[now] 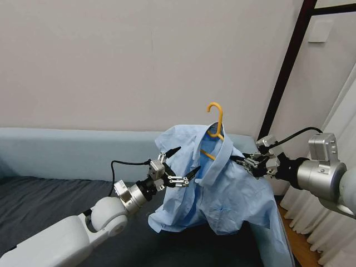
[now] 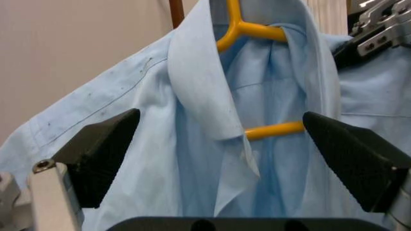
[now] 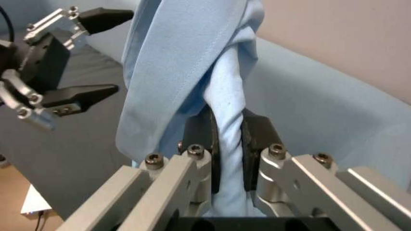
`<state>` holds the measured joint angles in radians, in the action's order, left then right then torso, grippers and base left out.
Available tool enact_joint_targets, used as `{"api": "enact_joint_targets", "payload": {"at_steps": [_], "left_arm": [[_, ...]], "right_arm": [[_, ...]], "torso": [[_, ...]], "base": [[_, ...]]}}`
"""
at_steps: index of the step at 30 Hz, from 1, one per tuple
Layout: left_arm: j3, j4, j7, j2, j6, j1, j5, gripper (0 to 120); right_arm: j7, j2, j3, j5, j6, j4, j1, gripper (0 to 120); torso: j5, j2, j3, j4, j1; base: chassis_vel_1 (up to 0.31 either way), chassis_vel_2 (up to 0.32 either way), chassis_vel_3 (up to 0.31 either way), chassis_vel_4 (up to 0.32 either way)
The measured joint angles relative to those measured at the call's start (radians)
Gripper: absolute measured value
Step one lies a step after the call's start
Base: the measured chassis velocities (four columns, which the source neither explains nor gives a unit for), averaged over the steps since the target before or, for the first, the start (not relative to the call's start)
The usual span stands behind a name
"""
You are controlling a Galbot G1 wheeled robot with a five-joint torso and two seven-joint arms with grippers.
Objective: Pick up the clothes from the sofa and hang them on the clothes hanger.
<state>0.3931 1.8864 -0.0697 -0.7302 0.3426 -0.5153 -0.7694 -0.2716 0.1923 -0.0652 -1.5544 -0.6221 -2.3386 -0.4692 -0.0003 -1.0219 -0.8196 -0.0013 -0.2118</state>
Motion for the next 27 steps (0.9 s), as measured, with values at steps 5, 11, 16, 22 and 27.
{"api": "enact_joint_targets", "payload": {"at_steps": [5, 11, 16, 22, 27], "left_arm": [[0.012, -0.046, 0.024, -0.051, 0.003, 0.02, 0.033, 89], [0.014, -0.076, 0.026, -0.07, 0.016, 0.022, 0.056, 71], [0.016, -0.093, 0.023, -0.078, 0.025, 0.024, 0.075, 54], [0.017, -0.115, 0.019, -0.084, 0.036, 0.037, 0.095, 28], [0.017, -0.14, 0.014, -0.082, 0.048, 0.049, 0.115, 10]], "right_arm": [[-0.026, -0.003, 0.0, -0.028, -0.009, -0.005, 0.002, 7], [-0.059, -0.012, -0.008, -0.077, -0.02, -0.009, 0.004, 7], [-0.072, -0.014, -0.009, -0.097, -0.027, -0.009, 0.007, 7], [-0.087, -0.01, -0.009, -0.119, -0.032, -0.007, 0.011, 7], [-0.105, -0.011, -0.008, -0.161, -0.037, 0.004, 0.026, 7]], "torso": [[-0.0001, 0.0, 0.0, 0.0, 0.0], [-0.0002, 0.0, 0.0, 0.0001, 0.0], [-0.0002, 0.0, 0.0, 0.0002, 0.0], [-0.0002, 0.0, 0.0, 0.0002, 0.0], [-0.0002, 0.0, 0.0, 0.0002, 0.0]], "base": [[0.0, 0.0, 0.0, 0.0], [0.0, 0.0, 0.0, 0.0], [0.0, 0.0, 0.0, 0.0], [0.0, 0.0, 0.0, 0.0], [0.0, 0.0, 0.0, 0.0]]}}
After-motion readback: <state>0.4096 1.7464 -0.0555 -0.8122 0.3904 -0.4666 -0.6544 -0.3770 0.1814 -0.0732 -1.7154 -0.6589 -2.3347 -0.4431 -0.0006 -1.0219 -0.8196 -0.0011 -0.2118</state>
